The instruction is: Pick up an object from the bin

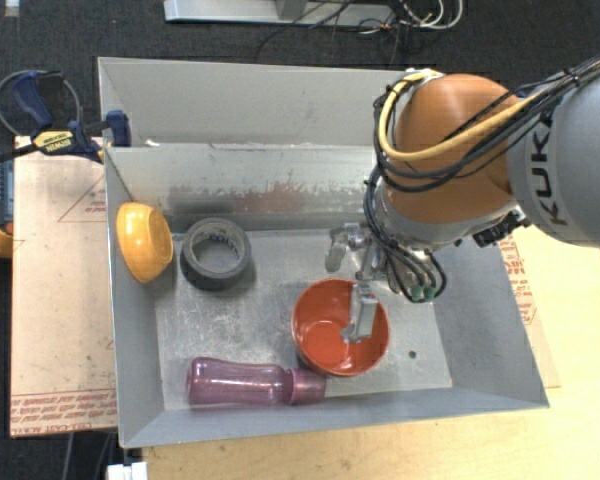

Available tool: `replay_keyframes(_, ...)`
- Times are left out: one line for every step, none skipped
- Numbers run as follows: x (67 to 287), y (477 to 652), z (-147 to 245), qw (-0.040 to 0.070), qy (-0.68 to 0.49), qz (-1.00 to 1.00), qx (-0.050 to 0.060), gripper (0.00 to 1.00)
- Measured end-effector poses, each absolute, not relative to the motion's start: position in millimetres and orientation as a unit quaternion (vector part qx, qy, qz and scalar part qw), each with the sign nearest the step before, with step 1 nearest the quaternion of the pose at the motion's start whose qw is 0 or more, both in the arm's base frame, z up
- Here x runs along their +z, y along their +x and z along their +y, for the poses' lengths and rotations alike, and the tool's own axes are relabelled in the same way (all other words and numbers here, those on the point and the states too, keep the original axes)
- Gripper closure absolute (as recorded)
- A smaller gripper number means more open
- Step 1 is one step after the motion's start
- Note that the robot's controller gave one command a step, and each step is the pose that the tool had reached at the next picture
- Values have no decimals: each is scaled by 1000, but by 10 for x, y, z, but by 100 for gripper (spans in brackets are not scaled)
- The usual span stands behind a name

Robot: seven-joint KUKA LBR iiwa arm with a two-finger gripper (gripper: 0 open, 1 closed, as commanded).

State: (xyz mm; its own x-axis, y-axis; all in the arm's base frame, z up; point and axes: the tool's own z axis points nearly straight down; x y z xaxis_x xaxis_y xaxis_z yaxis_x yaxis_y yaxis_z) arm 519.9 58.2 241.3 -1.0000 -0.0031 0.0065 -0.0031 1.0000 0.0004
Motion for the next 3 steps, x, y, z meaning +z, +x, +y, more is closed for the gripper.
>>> replay_keyframes(2449,5213,577,0,0,-1000,0,0)
replay_keyframes(1662,5069,538,-1,-134,-991,-1,0)
replay_keyframes(1595,5075,74,-2,15,-1000,0,0)
